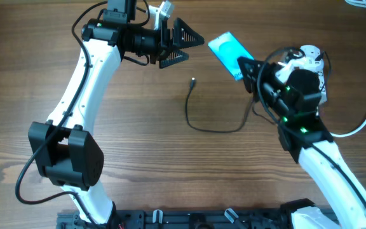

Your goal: Plug charger to phone and switch on socket

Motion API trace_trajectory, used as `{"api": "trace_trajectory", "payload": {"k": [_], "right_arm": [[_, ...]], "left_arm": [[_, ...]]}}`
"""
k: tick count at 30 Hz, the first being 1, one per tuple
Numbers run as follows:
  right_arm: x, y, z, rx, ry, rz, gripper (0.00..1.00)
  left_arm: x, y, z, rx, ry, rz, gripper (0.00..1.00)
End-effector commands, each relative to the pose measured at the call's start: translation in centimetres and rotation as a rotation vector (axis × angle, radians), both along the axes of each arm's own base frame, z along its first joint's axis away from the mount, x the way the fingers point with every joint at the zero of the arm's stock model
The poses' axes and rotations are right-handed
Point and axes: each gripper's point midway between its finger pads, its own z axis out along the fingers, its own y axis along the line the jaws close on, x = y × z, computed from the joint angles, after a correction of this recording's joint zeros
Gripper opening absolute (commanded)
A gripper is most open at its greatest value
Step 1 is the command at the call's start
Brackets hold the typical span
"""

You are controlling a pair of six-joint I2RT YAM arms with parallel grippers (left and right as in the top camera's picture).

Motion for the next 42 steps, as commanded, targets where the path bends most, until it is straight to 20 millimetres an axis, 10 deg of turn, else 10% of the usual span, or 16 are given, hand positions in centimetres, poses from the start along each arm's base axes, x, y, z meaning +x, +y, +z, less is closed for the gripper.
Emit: {"api": "trace_trajectory", "payload": {"k": [1,10,42], "right_arm": [[0.9,2.7,1.2,0.157,-0.002,0.026,0.04],[2.3,4.0,0.9,0.217,-0.029,-0.054,0.04],[1.6,5.1,4.2,0.454,-0.023,0.024,0.04]], "left_arm": [[-0.1,-1.1,1.6,-0.024,-0.052,-0.015,0.99],[2.2,-1.6,1.8,-0.004,0.05,0.136,0.99],[4.0,-5.2,4.0,-0.041,-0.088,0.194,0.29]]}}
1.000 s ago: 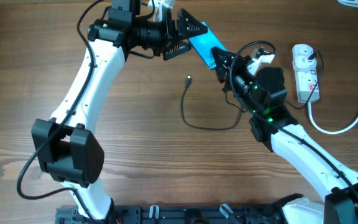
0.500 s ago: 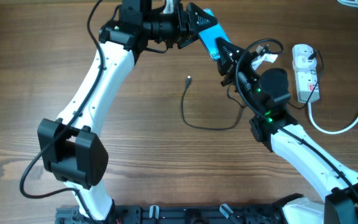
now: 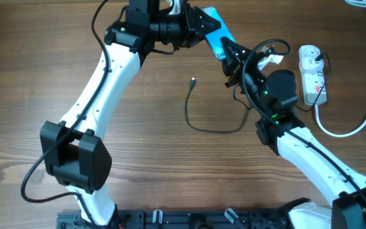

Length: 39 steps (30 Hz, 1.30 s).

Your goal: Plug charger to phone and switch on socket

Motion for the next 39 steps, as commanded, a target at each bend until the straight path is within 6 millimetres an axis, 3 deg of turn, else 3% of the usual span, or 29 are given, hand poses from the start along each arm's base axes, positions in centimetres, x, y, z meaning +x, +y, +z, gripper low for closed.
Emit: {"api": "trace_trajectory", "payload": {"k": [1,4,11,17,23,26,35,39], "right_arm": [[-0.5,1.0,1.2,0.016,-0.025,0.051,0.04],[-0.6,1.1,1.1,0.03,-0.012,0.057,0.04],[-0.8,1.6,0.9,0.026,-0.004,0.069,0.04],[-0.8,1.7,0.5,0.02,0.009,0.075,0.06],[-0.8,1.7,-0.9,-0.003,0.062,0.074,0.37],[-0.7,1.7,-2.2,-0.11,0.055,0.07,0.56],[-1.7,0.9,-8.8,-0.5,0.118,0.123,0.89],[-3.0,1.2,-10.1,-0.656,0.031,0.27,1.0]], "left_arm": [[0.3,0.0,1.3,-0.007,-0.036,0.021,0.27],[0.4,0.0,1.2,-0.007,-0.035,0.024,0.24],[0.4,0.0,1.2,-0.007,-0.034,0.024,0.04],[0.4,0.0,1.2,-0.006,-0.034,0.024,0.04],[0.6,0.6,0.9,0.004,-0.027,0.031,0.04],[0.8,1.8,0.0,0.048,-0.052,0.03,0.04],[0.2,7.1,-4.4,0.24,-0.072,0.003,0.04],[-0.7,9.6,-5.8,0.293,-0.039,-0.017,0.04]]}}
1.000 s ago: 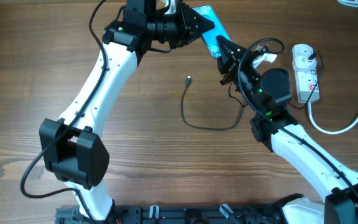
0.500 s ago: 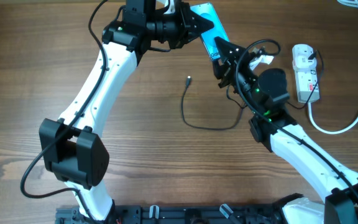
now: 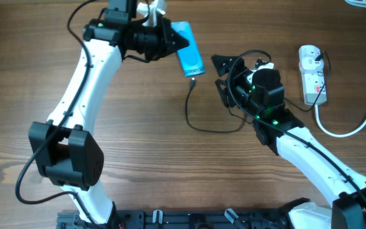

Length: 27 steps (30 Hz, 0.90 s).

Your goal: Plug charger to phone and switch on socket

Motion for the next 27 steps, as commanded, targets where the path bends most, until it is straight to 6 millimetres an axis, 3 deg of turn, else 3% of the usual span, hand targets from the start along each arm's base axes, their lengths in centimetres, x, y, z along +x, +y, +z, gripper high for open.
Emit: {"api": "trace_trajectory", "payload": {"k": [1,3,7,12,16,21,24,27], "right_arm": [[-1.6,1.3,0.4,-0.186,-0.188,0.29,1.0],[-2.9,1.5,-0.6,-0.272,-0.238,0.423,1.0],[-4.8,0.5,-3.9,-0.35,-0.132,0.498,1.0],[-6.4,0.9,-4.6,-0.375,-0.12,0.597,1.0],[-5.4,0.0,-3.0,-0.514,-0.101,0.598,1.0],[-3.8,-0.9,1.4,-0.693,-0.112,0.567,1.0],[-2.0,0.2,4.7,-0.769,-0.124,0.614,1.0],[0.1,1.4,4.8,-0.83,-0.053,0.688,1.0]], "left_arm": [[-0.5,2.1,0.2,0.038,-0.083,-0.071,0.04],[-1.5,3.1,-0.1,0.039,-0.074,-0.108,0.04],[-3.3,4.2,-0.4,0.032,-0.081,-0.192,0.04],[-4.9,4.6,0.3,-0.033,-0.104,-0.269,0.04],[-4.4,5.6,0.4,-0.035,-0.091,-0.23,0.04],[-1.7,9.1,0.8,-0.058,-0.037,-0.05,0.04],[-0.3,12.0,1.0,-0.075,-0.012,0.06,0.04],[0.2,12.8,1.1,-0.083,-0.004,0.098,0.04]]}}
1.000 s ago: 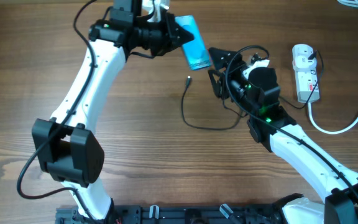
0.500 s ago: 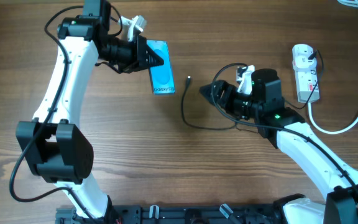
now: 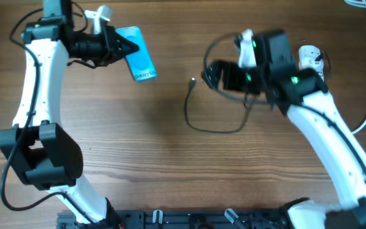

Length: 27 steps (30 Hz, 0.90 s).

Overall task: Plug charger to phone and switch on socket
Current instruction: 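Release the phone with the right gripper and move it over the cable plug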

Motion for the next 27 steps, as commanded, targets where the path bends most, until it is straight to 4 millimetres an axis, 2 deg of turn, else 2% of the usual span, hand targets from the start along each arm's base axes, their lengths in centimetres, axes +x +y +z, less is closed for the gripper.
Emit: {"api": "trace_trajectory", "payload": {"k": [1,7,12,14,16,18,27], "right_arm": [[3.3,1.0,-0.6,-0.136,0.006,0.063,1.0],[6.5,3.1,-4.6,-0.135,0.107,0.092,1.0],[7.4,3.6,-8.3,-0.128,0.194,0.038,0.99],[7.7,3.8,-9.3,-0.128,0.201,0.036,0.87],[7.9,4.3,-10.4,-0.126,0.194,0.043,0.64],[7.9,4.8,-11.6,-0.118,0.197,0.036,0.52],[7.5,5.0,-16.7,-0.107,0.252,-0.02,0.47]], "left_arm": [[0.2,0.1,1.5,-0.054,0.014,0.034,0.04],[0.3,0.1,1.5,-0.061,0.033,0.048,0.04],[0.3,0.3,1.5,-0.061,0.033,0.051,0.04],[0.3,0.5,1.5,-0.061,0.033,0.055,0.04],[0.3,0.5,1.5,-0.061,0.033,0.057,0.04],[0.4,0.5,1.5,-0.06,0.032,0.056,0.04],[0.6,0.6,1.6,-0.059,0.019,0.056,0.04]]}}
